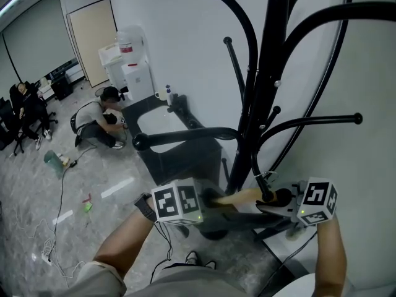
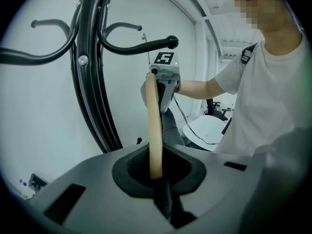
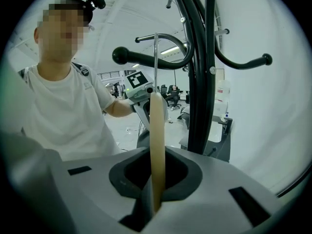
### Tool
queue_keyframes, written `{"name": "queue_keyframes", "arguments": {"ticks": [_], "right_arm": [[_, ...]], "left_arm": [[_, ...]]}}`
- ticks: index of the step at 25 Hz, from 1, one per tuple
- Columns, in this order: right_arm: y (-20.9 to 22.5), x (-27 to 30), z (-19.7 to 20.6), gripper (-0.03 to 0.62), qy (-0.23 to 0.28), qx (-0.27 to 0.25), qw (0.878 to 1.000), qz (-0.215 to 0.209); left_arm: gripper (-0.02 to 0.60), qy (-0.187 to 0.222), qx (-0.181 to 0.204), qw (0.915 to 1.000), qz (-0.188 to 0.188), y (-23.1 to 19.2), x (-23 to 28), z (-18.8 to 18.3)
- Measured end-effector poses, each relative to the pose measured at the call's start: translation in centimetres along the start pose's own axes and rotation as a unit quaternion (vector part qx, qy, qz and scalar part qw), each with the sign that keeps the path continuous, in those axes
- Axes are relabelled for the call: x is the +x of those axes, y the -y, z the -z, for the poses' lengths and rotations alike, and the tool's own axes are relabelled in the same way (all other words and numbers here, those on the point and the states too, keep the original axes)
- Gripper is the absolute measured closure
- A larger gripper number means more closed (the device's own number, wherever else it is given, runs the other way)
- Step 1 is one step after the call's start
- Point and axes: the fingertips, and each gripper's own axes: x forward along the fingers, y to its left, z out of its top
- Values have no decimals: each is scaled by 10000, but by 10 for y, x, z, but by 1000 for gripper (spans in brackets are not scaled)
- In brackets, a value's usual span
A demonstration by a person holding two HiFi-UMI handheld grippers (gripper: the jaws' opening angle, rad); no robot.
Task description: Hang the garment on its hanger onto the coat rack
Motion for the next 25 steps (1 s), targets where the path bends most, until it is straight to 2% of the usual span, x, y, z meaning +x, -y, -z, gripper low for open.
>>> {"name": "queue_keyframes", "arguments": {"ticks": [11, 15, 25], "right_arm": [[22, 24, 13, 554, -138, 89, 9998, -73], [20, 23, 18, 554, -134, 72, 9999, -50], [27, 21, 19, 551, -189, -227, 9994, 173]], "left_arm": [[548, -152, -146, 9998, -43, -21, 9, 30], [546, -45, -224, 9997, -49, -20, 14, 29], [543, -92, 79, 9998, -178, -30, 9, 29]]}}
